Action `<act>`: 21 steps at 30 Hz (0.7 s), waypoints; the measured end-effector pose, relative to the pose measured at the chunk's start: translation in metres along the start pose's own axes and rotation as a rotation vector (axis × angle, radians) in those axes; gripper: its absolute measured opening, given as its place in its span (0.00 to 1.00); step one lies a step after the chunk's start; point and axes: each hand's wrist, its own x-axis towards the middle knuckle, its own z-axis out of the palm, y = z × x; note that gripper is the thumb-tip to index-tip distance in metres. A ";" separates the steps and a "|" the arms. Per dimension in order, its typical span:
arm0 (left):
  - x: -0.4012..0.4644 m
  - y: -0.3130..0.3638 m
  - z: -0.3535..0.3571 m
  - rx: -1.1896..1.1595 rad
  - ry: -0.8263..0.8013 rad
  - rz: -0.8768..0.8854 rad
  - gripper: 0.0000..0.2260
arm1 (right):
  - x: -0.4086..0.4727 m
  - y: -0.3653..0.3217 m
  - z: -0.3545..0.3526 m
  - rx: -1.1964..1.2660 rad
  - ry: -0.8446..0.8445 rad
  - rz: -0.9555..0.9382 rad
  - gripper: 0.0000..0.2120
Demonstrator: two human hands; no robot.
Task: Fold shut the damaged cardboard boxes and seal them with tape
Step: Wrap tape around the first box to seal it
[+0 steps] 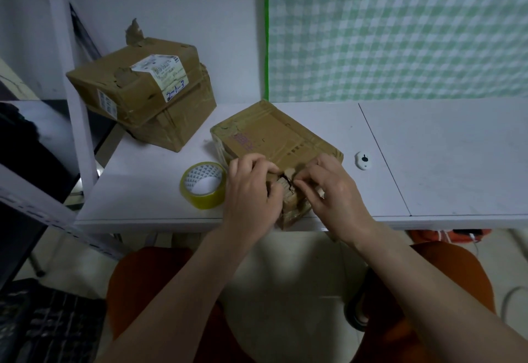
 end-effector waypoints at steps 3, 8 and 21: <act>0.001 -0.002 0.002 -0.034 -0.010 -0.008 0.15 | -0.001 0.001 0.002 -0.006 -0.001 -0.007 0.03; -0.004 -0.003 0.005 -0.086 0.013 -0.029 0.06 | 0.001 0.001 0.004 -0.010 -0.019 0.013 0.01; -0.010 -0.006 0.004 -0.093 -0.023 0.009 0.16 | 0.007 0.001 0.004 -0.046 -0.052 0.027 0.02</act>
